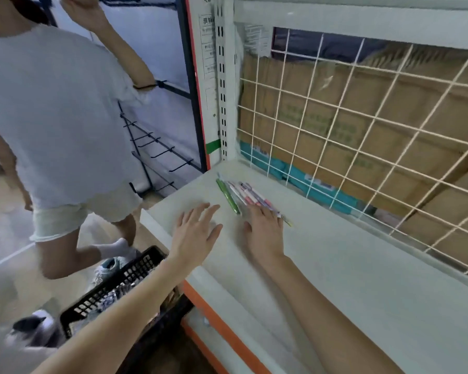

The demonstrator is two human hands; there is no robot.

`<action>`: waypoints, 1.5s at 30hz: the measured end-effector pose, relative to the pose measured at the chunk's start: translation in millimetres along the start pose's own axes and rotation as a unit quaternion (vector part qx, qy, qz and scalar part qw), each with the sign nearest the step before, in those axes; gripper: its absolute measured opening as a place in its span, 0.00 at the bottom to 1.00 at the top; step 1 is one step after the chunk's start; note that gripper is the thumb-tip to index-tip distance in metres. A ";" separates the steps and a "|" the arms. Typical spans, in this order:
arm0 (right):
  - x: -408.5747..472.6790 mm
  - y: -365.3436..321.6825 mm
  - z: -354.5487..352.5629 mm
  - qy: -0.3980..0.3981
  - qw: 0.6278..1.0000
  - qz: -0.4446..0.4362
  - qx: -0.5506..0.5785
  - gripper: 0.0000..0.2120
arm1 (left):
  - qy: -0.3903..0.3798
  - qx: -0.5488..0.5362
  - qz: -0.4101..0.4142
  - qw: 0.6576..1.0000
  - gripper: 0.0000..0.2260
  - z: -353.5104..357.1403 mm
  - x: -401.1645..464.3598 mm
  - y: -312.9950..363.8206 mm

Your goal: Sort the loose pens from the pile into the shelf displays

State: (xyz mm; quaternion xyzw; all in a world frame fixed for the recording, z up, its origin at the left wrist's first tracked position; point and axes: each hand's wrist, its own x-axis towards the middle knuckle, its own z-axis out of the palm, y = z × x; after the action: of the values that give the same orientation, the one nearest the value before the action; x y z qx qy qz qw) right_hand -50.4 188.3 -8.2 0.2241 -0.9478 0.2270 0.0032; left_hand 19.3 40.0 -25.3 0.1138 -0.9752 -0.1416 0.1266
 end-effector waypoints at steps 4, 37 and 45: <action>27.9 -0.3 10.7 -0.024 0.998 0.015 -0.050 0.22 | 0.003 -0.021 -0.005 1.000 0.18 7.4 38.6 -8.8; 40.3 -7.3 13.2 0.045 0.976 0.178 0.113 0.15 | -0.134 -0.274 0.114 0.946 0.05 -13.4 173.1 -76.8; 10.3 -16.5 -2.6 0.088 0.935 0.192 0.286 0.14 | -0.171 -0.396 0.152 0.889 0.11 -44.0 157.3 -83.9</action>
State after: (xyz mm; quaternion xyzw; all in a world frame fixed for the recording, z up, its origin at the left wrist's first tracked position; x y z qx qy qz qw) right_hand -52.9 171.9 2.4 0.0084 -0.8637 0.5034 -0.0218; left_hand -100.9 -89.8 23.6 -0.1219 -0.8498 -0.5127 0.0128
